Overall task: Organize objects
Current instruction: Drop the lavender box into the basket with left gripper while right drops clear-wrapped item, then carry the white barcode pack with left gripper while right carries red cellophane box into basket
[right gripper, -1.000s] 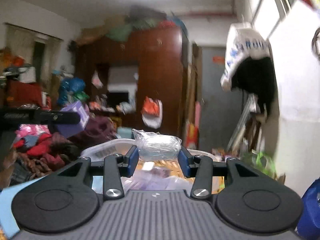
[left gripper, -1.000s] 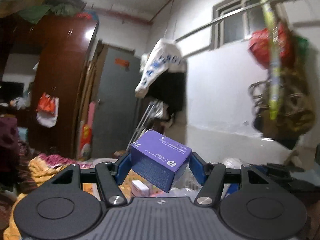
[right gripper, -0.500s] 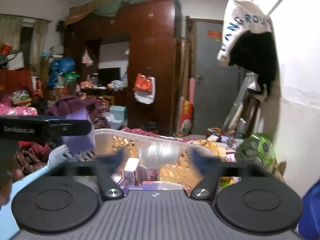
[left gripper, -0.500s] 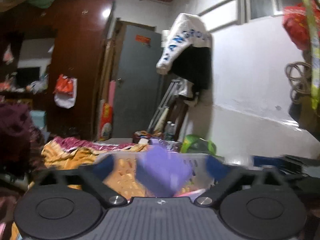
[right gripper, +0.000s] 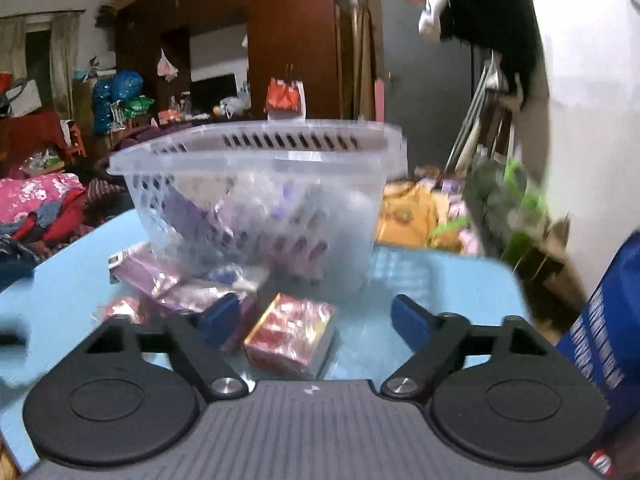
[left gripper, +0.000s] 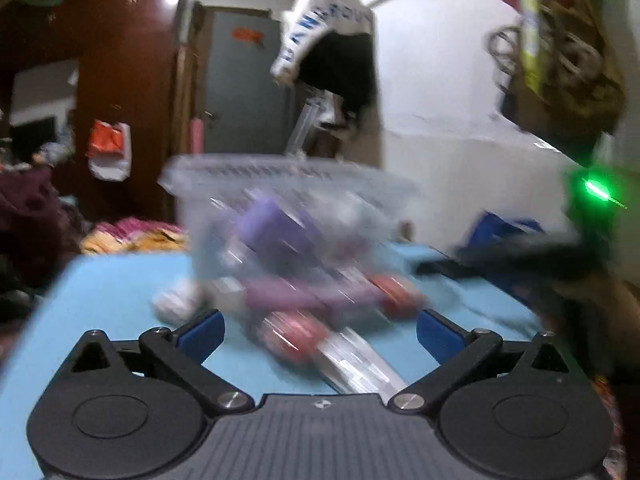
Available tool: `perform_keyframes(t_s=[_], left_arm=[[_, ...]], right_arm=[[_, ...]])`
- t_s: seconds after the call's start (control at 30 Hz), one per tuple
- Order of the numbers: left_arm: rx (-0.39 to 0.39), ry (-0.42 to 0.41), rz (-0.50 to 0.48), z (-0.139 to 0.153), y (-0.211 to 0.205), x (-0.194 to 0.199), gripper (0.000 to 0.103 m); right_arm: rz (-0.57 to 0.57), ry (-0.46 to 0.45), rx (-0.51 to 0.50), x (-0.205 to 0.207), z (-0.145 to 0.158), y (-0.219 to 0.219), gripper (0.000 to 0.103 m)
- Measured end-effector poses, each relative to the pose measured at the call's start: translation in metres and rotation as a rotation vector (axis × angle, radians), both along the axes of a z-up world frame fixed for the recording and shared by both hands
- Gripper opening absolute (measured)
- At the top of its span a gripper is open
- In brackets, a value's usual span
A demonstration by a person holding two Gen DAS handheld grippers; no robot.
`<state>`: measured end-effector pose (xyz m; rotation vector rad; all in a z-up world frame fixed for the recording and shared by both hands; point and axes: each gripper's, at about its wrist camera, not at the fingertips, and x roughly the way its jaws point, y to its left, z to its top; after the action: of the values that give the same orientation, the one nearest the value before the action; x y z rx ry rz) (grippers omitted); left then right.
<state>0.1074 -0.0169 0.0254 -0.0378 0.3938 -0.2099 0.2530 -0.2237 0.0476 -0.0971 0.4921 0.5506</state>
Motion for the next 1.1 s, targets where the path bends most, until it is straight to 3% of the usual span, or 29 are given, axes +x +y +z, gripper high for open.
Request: perform_keyframes(t_s=[0.03,0.13,0.3,0.43,0.5,0.57,0.6,0.63,0.87,1.1], left_arm=[[0.021,0.012,-0.017,-0.005,-0.010,-0.002,0.103],[0.091,0.026,0.000,-0.018,-0.036,-0.002,0.103],[0.026,0.069,0.026,-0.035,-0.039,0.004,0.102],[0.057,0.072,0.094,-0.041,-0.043,0.012,0.100],[0.066,0.081,0.113,-0.044,-0.043,0.016,0.088],[0.087,0.070,0.124,-0.046,-0.044,0.016,0.058],[0.089,0.065,0.137,-0.046,-0.043,0.014,0.057],[0.074,0.066,0.127,-0.046,-0.041,0.012,0.055],[0.011,-0.007,0.017,-0.045,-0.030,-0.009,0.052],[-0.041,-0.063,0.012,-0.046,-0.010,-0.018,0.052]], right_arm=[[0.013,0.022,0.002,0.003,-0.003,0.002,0.072],[0.023,0.051,-0.005,0.004,-0.012,0.006,0.069],[0.030,0.092,-0.020,0.010,-0.022,0.017,0.069],[0.007,0.088,-0.059,0.013,-0.028,0.025,0.069],[-0.016,0.088,-0.059,0.012,-0.029,0.023,0.069],[-0.024,0.087,-0.061,0.011,-0.028,0.023,0.068],[-0.021,0.088,-0.059,0.011,-0.028,0.021,0.062],[-0.015,0.088,-0.053,0.010,-0.028,0.020,0.056],[-0.011,0.035,-0.029,-0.008,-0.024,0.012,0.054],[-0.013,-0.042,-0.017,-0.026,-0.020,0.007,0.054]])
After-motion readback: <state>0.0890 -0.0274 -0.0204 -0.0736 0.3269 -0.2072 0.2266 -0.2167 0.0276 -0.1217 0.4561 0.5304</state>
